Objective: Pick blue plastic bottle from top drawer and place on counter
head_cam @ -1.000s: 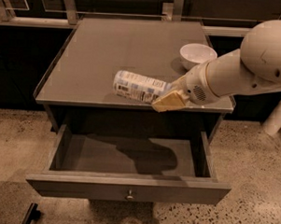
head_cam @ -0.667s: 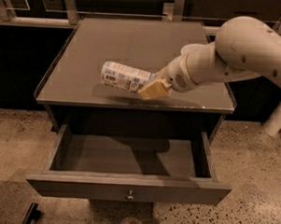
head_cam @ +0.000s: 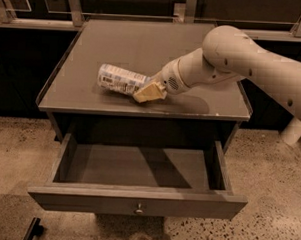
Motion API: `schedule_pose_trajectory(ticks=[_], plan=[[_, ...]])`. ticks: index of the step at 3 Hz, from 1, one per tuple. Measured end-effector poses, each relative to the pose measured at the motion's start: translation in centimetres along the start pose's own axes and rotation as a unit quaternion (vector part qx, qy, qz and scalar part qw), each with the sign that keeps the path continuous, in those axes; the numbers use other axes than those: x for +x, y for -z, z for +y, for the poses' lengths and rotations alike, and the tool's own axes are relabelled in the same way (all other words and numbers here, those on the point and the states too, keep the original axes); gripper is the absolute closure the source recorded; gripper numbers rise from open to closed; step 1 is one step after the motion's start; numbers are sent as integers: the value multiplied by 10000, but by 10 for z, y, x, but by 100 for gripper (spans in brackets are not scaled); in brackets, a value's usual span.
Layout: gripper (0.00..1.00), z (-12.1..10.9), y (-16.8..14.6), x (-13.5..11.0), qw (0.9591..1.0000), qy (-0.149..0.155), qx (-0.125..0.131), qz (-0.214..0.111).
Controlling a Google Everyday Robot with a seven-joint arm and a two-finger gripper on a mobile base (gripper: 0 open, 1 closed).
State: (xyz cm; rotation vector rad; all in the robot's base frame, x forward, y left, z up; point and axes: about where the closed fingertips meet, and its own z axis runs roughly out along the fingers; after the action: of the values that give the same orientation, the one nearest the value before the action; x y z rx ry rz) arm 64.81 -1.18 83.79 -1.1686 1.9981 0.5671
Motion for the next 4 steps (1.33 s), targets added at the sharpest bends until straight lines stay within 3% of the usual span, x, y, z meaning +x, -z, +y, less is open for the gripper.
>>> schedule_pose_trajectory(ticks=[3, 4], plan=[[11, 0, 0, 0, 10000, 0, 0, 0], [0, 0, 0, 0, 10000, 0, -1, 0]])
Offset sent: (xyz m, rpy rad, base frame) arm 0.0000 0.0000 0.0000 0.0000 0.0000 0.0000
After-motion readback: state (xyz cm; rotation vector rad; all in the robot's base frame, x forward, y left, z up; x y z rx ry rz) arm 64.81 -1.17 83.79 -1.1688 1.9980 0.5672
